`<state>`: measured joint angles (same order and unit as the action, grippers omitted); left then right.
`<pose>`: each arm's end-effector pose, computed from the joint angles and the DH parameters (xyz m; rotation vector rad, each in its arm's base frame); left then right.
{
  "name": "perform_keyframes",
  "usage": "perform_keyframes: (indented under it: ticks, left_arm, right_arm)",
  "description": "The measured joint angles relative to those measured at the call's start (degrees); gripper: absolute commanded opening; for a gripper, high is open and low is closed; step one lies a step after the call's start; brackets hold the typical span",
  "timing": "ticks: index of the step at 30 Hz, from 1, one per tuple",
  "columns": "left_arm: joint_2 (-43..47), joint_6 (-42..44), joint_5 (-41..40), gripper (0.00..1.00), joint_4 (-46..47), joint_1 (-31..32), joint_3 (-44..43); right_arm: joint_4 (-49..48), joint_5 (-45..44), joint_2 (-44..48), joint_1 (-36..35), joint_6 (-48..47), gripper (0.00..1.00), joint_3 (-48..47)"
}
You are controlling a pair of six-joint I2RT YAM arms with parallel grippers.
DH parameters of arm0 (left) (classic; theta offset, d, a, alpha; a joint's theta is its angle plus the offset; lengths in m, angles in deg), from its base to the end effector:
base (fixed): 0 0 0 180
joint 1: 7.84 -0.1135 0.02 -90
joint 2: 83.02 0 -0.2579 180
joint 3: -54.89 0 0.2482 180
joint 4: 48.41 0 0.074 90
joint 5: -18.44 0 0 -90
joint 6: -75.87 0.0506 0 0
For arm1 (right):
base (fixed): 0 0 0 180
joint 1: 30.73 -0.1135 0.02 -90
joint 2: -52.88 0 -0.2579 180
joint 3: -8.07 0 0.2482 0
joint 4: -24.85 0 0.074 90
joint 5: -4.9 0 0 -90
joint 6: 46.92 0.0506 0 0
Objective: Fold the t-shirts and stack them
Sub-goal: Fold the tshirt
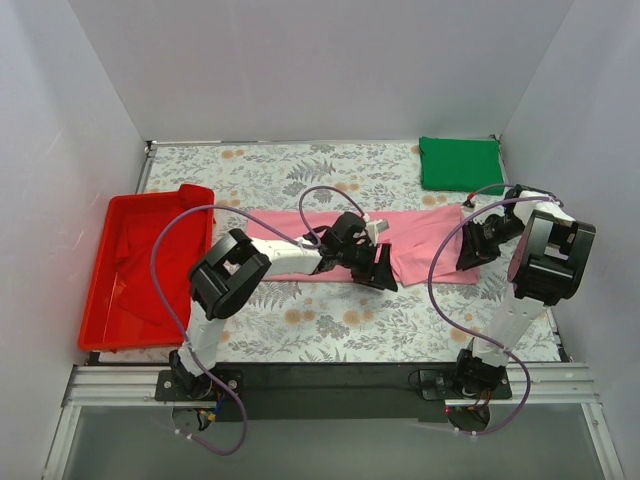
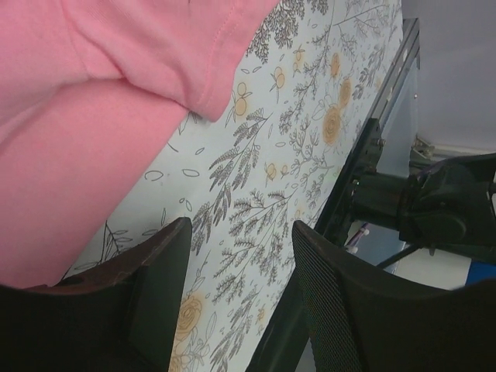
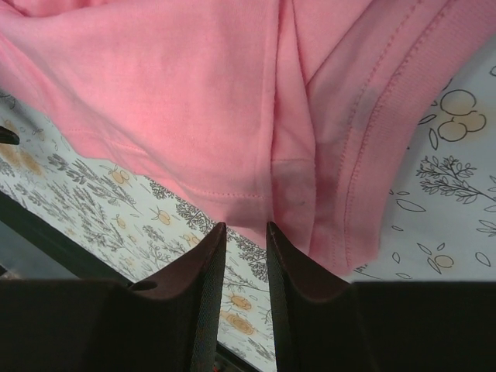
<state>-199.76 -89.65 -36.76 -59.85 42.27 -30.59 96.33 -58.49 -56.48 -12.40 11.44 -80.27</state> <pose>0.2556 -0.3508 0.1367 0.2265 -2.6469 1.4021 0.3223 -0.0829 0.1487 -0.3227 2.8957 0.6514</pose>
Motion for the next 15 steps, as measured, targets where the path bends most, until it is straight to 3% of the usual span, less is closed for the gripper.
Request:
perform_keyframes:
  ticks: [15]
  left_arm:
    - [-5.7, -7.0, -0.6, 0.5, 6.8, 2.2, -2.1]
  right_arm:
    - [-1.8, -1.6, 0.0, 1.2, 0.0, 0.31, 0.2]
